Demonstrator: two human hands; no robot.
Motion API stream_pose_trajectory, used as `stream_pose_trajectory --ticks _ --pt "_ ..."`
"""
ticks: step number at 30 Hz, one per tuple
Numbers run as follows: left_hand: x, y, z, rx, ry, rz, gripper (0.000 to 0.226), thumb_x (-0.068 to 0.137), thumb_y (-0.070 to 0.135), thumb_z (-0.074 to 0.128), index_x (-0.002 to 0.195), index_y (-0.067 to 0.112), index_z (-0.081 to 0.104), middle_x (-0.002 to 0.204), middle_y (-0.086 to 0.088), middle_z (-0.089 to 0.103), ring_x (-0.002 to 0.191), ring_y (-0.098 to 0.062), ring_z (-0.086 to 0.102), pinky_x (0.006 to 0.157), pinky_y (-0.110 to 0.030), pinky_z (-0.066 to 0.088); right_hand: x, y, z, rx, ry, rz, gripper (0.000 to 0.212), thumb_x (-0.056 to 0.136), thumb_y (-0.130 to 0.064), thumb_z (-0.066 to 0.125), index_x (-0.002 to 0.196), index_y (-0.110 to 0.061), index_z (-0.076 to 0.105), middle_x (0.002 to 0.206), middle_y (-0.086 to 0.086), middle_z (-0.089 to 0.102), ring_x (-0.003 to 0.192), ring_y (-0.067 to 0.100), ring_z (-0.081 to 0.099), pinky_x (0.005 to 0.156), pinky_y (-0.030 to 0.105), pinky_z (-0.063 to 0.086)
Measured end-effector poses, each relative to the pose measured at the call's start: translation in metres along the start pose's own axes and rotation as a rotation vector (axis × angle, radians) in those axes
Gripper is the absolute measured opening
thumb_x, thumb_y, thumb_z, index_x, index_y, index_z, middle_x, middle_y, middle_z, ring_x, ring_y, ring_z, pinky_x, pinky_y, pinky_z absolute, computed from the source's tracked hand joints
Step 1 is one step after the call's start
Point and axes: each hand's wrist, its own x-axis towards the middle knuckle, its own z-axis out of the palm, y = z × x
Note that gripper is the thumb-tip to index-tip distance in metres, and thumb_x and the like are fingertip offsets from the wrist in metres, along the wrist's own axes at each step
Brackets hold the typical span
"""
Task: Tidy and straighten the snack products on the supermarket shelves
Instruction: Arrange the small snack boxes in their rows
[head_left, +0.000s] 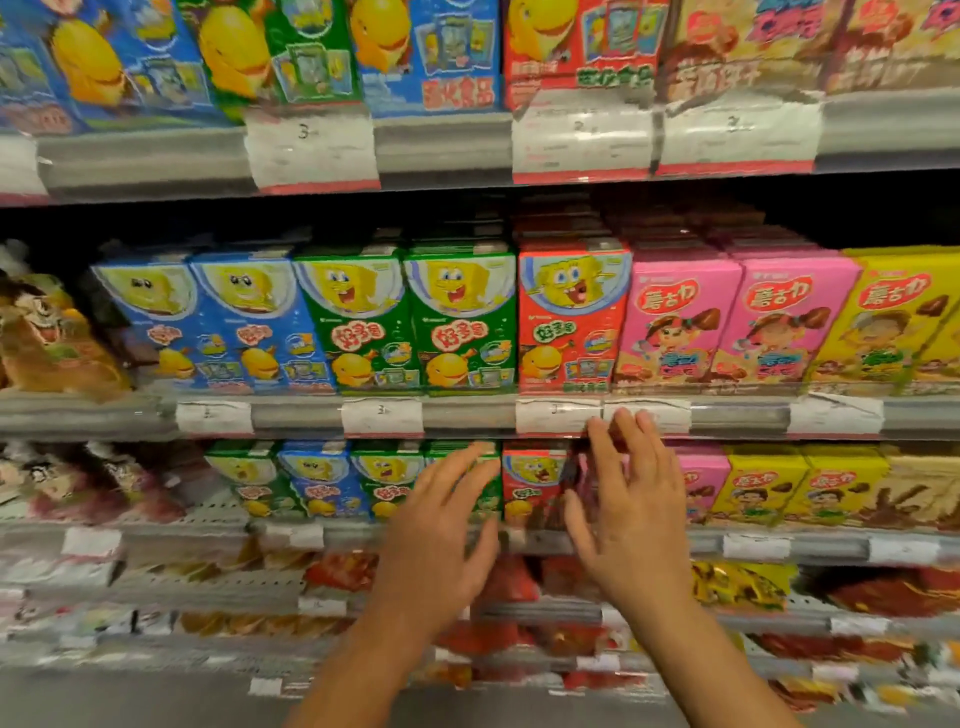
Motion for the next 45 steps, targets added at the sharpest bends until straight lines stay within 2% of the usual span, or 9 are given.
stream_pose_trajectory --ticks 4,11,15,23,29,34,38,42,45 --pt "-0.033 -0.083 -0.034 -0.023 0.110 -0.246 0.045 0.094 0.021 0.060 0.139 0.028 0.057 0.137 0.017 0.054 0.129 -0.004 0.046 0.111 -0.042 0.045 0.000 -0.027 0.008 -0.011 0.064 0.094 0.075 0.090 -0.037 0.060 0.153 -0.003 0.037 0.158 0.025 0.029 0.151 0.043 0.021 0.116 0.059 0.032" --pt "-0.047 -0.214 -0.078 0.301 0.073 -0.376 0.064 0.080 0.014 0.074 0.138 0.000 0.051 0.144 -0.026 0.048 0.134 -0.047 0.043 0.108 -0.063 0.040 -0.001 -0.048 0.011 -0.054 0.002 0.203 0.091 0.087 -0.032 0.072 0.159 -0.006 0.023 0.165 0.021 0.013 0.154 0.038 0.012 0.119 0.056 0.030" --pt "-0.038 -0.237 -0.083 0.347 -0.010 -0.388 0.073 0.070 0.006 0.084 0.135 -0.004 0.053 0.139 -0.033 0.049 0.133 -0.055 0.037 0.100 -0.070 0.043 0.003 -0.047 0.002 -0.057 -0.044 0.230 0.089 0.086 -0.029 0.076 0.157 -0.007 0.029 0.164 0.019 0.017 0.150 0.040 0.022 0.114 0.057 0.037" --pt "-0.038 -0.238 -0.089 0.303 0.036 -0.448 0.068 0.070 0.006 0.083 0.131 0.003 0.054 0.139 -0.022 0.055 0.135 -0.046 0.041 0.098 -0.068 0.043 0.001 -0.043 -0.006 -0.056 -0.094 0.224 0.088 0.088 -0.030 0.073 0.160 -0.014 0.025 0.167 0.010 0.013 0.151 0.034 0.021 0.112 0.050 0.039" --pt "-0.048 -0.239 -0.106 0.414 0.008 -0.409 0.076 0.064 0.007 0.089 0.133 0.006 0.057 0.126 -0.022 0.056 0.114 -0.047 0.052 0.090 -0.064 0.047 -0.001 -0.038 -0.004 -0.036 -0.107 0.213 0.089 0.087 -0.029 0.073 0.160 -0.014 0.024 0.167 0.010 0.013 0.151 0.035 0.021 0.108 0.054 0.043" --pt "-0.055 -0.225 -0.124 0.573 -0.054 -0.379 0.068 0.048 0.014 0.101 0.107 0.004 0.070 0.109 -0.023 0.058 0.096 -0.047 0.056 0.074 -0.064 0.051 -0.002 -0.034 -0.007 -0.039 -0.119 0.161 0.090 0.085 -0.030 0.076 0.158 -0.008 0.029 0.165 0.015 0.016 0.151 0.037 0.021 0.106 0.053 0.045" --pt "-0.056 -0.206 -0.150 0.618 -0.063 -0.392 0.063 0.052 0.025 0.100 0.104 0.007 0.070 0.109 -0.017 0.062 0.095 -0.044 0.060 0.076 -0.064 0.050 0.000 -0.030 -0.015 0.029 -0.147 0.144 0.085 0.090 -0.038 0.068 0.160 -0.017 0.024 0.167 0.006 0.012 0.153 0.030 0.018 0.111 0.049 0.044" --pt "-0.034 -0.164 -0.184 0.683 -0.048 -0.408 0.059 0.054 0.036 0.099 0.102 0.013 0.073 0.109 -0.012 0.068 0.094 -0.043 0.064 0.084 -0.063 0.049 0.005 -0.020 -0.032 0.179 -0.120 0.134 0.078 0.095 -0.041 0.062 0.160 -0.025 0.022 0.164 -0.001 0.025 0.137 0.029 0.047 0.103 0.044 0.050" --pt "-0.008 -0.120 -0.212 0.639 0.028 -0.298 0.057 0.060 0.046 0.093 0.103 0.016 0.071 0.111 -0.007 0.067 0.089 -0.037 0.067 0.075 -0.054 0.055 0.015 -0.022 -0.056 0.226 -0.068 0.087 0.065 0.096 -0.043 0.057 0.155 -0.027 0.035 0.160 -0.006 0.034 0.116 0.032 0.063 0.094 0.032 0.046"
